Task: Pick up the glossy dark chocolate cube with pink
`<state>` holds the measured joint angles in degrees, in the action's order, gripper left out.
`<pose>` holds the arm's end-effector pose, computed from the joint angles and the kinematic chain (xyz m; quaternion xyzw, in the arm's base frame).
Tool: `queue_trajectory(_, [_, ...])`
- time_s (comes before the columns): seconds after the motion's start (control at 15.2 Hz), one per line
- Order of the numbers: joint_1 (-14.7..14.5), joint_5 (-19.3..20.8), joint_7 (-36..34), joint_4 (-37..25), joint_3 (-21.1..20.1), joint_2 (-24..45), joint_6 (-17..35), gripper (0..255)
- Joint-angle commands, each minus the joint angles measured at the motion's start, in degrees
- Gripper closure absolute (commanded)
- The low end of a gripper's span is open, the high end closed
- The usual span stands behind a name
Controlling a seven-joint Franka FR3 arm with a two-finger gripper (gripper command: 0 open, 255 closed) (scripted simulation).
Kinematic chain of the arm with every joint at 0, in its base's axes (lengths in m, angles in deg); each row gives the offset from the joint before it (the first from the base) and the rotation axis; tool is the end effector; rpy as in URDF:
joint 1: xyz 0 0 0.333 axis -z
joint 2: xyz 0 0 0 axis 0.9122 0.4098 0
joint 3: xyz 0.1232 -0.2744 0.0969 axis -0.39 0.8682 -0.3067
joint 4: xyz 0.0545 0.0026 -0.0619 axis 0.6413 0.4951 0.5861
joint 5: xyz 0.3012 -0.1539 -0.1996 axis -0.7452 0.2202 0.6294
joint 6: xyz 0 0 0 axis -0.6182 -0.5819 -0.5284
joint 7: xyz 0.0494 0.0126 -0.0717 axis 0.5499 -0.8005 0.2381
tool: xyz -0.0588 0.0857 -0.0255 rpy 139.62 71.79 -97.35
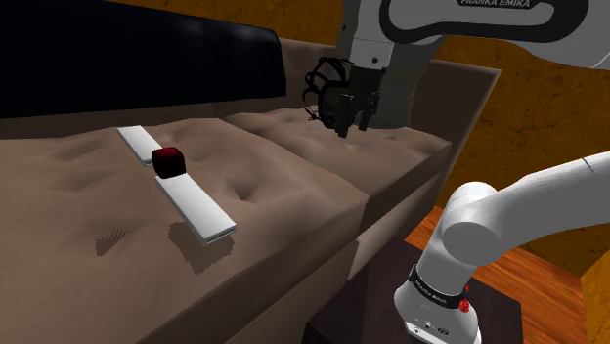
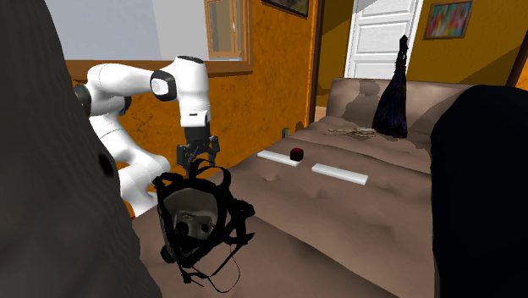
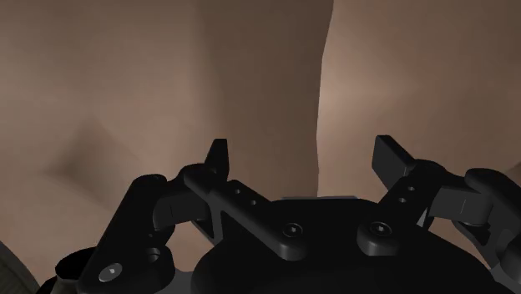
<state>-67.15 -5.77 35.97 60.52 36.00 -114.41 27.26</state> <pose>0.3218 0.0212 0.5878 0.9984 -0.0539 0.0008 0.0148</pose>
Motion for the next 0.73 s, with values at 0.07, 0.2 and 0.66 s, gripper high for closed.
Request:
queue_trajectory(0.07, [-0.36,-0.74,-1.45,-0.44,-1.18,0.88,0.62,0])
queue_trajectory(0.2, [-1.02,-2.10,-4.34,-1.54,-3.52,2.82,1.86,0])
queue_trajectory(0.66, [-2.56,-5.08,-14.34,-7.55,-11.51,11.44,6.04,0])
